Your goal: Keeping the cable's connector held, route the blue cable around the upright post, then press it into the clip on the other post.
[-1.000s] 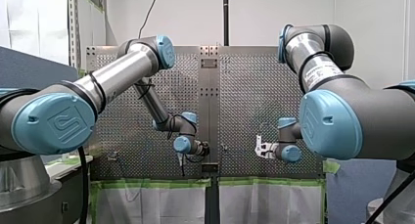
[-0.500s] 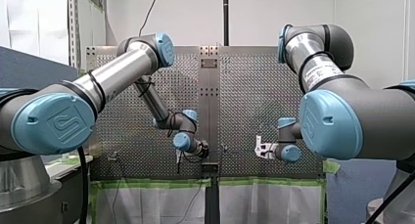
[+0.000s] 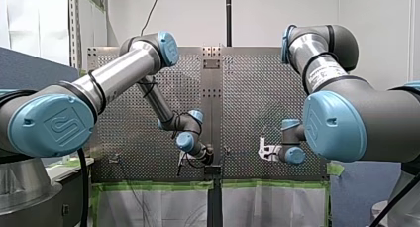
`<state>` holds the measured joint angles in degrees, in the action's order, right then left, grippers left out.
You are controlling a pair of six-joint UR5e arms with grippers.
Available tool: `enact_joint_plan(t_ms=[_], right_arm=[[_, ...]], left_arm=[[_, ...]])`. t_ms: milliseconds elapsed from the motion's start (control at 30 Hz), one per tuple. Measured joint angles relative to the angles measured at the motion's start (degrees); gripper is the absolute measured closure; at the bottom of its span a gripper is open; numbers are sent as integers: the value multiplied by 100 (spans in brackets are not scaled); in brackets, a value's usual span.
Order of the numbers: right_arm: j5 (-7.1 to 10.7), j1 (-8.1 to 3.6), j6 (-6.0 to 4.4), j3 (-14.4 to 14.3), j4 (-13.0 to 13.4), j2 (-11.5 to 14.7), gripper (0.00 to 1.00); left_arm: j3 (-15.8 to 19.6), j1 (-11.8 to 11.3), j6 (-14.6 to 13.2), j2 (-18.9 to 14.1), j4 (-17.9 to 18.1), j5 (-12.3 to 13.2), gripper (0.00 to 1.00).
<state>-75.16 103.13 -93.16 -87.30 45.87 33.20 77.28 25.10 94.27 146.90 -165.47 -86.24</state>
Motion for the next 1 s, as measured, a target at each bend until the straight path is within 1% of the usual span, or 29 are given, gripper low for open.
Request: enact_joint_plan(t_ms=[167,267,400,567,667,867,1000], right_arm=[[2,-8,-1,-1,2,0,100],[1,-9,-2,-1,11,-1,100],[4,-12,-1,-1,9,0,100],[2,-13,-3,0,4,0,100],[0,-14,-3,-1,3,0,100],[7,-12,-5,-1,2,0,100],[9,-13,-9,-1,2,0,100]], left_arm=[[175,39,-9,-166,-221,-13,0],[303,53,-12,-279,-238,-13,0],[380,73,-12,-347,-232,-13,0],[547,224,-7,-545,-52,-4,0],[584,323,-5,-610,94,2,0],[596,463,-4,-632,354,24,0],[597,528,-5,-633,380,2,0]])
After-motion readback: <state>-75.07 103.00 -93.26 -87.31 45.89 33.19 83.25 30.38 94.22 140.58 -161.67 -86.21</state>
